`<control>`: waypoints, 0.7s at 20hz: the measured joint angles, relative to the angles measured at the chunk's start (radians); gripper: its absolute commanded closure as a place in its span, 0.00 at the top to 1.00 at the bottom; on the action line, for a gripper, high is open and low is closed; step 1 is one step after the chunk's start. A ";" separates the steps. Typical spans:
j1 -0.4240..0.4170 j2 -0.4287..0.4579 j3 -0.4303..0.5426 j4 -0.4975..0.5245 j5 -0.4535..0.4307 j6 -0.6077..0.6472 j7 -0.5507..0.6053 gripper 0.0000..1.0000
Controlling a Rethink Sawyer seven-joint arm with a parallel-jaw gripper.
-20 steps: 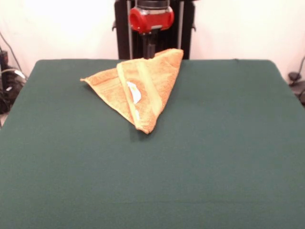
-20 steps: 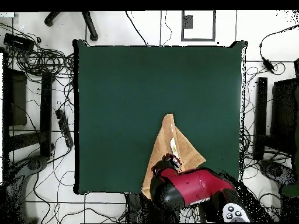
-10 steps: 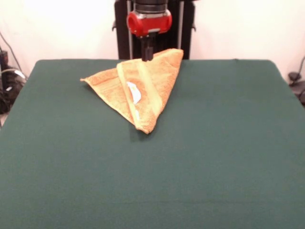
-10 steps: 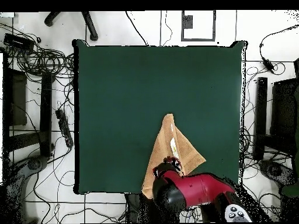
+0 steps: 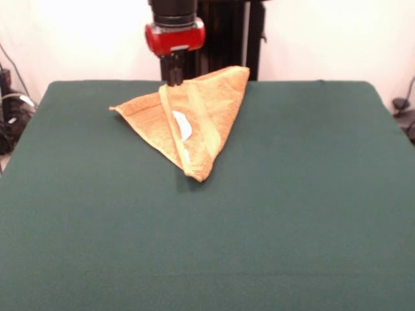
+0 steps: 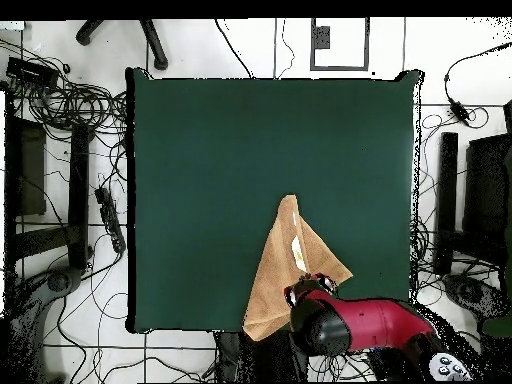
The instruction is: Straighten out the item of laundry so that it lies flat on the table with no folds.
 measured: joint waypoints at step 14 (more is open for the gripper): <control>-0.072 0.095 0.105 -0.068 0.000 0.077 0.000 0.00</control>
